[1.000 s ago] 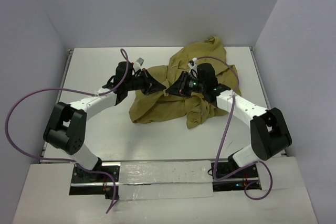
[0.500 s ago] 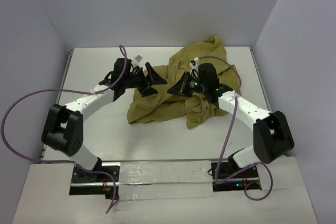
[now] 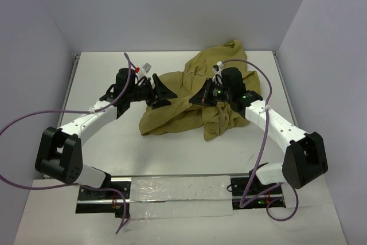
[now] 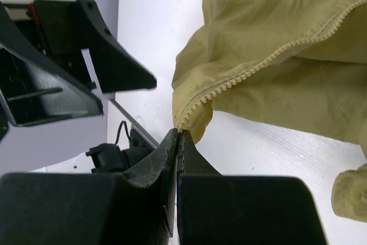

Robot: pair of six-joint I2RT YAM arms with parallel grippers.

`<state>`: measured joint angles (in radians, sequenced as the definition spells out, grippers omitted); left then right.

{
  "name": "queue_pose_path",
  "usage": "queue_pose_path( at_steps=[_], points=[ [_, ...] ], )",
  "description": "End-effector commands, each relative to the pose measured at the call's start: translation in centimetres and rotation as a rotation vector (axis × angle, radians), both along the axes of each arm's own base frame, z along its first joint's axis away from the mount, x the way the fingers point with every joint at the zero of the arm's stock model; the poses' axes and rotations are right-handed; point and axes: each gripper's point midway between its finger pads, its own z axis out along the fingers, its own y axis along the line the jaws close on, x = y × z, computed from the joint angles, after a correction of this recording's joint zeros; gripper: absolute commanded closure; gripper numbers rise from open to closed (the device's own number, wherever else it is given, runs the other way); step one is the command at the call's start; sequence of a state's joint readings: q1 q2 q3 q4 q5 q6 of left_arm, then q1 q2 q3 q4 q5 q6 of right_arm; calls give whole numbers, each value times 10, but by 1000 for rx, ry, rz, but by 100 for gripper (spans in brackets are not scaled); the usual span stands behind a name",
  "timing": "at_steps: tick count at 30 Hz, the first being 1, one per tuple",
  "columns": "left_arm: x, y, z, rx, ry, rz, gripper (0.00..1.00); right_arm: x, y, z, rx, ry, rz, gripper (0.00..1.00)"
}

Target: Zip up the jacket

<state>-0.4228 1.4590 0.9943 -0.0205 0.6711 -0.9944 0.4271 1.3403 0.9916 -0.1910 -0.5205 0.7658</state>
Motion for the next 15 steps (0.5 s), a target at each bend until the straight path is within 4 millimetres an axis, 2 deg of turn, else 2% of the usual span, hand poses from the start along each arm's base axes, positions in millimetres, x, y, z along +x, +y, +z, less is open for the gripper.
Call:
queue_pose_path(
  at_steps=[1, 5, 7, 10, 15],
  points=[
    [-22, -12, 46, -217, -45, -85, 29, 4, -2, 23, 15, -59, -4, 100],
    [-32, -24, 50, -254, -32, -159, 29, 5, 0, 24, 25, -53, 1, 100],
    [-33, -28, 51, -265, -30, -175, 25, 4, 1, 24, 31, -49, 4, 100],
    [-30, -32, 45, -262, -18, -169, 16, 4, 2, 28, 41, -52, 4, 100],
    [-21, -40, 37, -249, -25, -151, 16, 2, 3, 34, 58, -59, 8, 100]
  ],
)
